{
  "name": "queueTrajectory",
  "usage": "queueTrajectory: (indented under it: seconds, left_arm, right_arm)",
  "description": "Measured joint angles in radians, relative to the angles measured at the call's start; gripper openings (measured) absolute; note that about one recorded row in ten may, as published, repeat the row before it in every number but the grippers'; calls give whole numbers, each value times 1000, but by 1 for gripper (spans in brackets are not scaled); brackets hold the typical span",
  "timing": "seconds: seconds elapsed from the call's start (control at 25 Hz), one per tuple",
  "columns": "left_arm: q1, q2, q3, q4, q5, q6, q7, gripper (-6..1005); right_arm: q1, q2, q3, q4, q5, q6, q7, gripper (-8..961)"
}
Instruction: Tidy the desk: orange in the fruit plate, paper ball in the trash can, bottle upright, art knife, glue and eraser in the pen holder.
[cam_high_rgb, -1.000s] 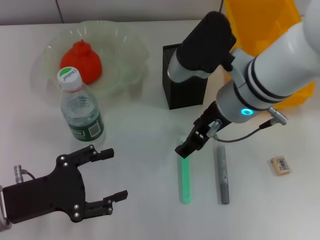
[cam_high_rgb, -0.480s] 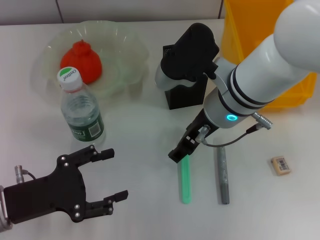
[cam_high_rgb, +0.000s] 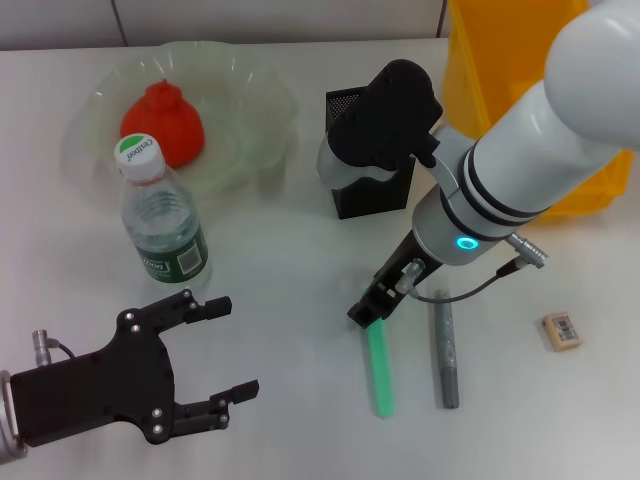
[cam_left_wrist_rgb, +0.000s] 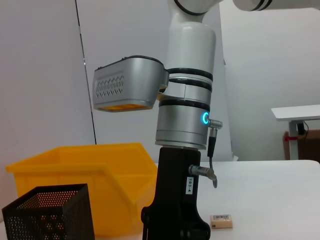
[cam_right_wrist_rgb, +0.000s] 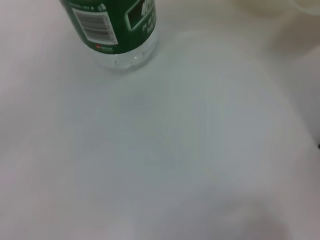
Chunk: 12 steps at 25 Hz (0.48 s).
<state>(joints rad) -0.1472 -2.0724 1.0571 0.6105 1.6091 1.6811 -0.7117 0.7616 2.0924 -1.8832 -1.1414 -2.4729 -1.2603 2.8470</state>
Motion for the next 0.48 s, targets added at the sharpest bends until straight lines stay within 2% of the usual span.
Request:
queueTrajectory:
  seconds: [0.04, 0.24, 0.48]
  left_arm:
    - [0, 0, 0, 0, 0, 0, 0, 812]
    - [0, 0, 0, 0, -2, 0, 0, 813]
    - [-1, 0, 0, 0, -7, 3, 0, 812]
  right_arm:
    - [0, 0, 0, 1, 1, 1, -1, 738]
    - [0, 0, -1, 15, 2, 7, -4, 506]
    - [1, 0, -1, 20, 4, 7, -10, 379]
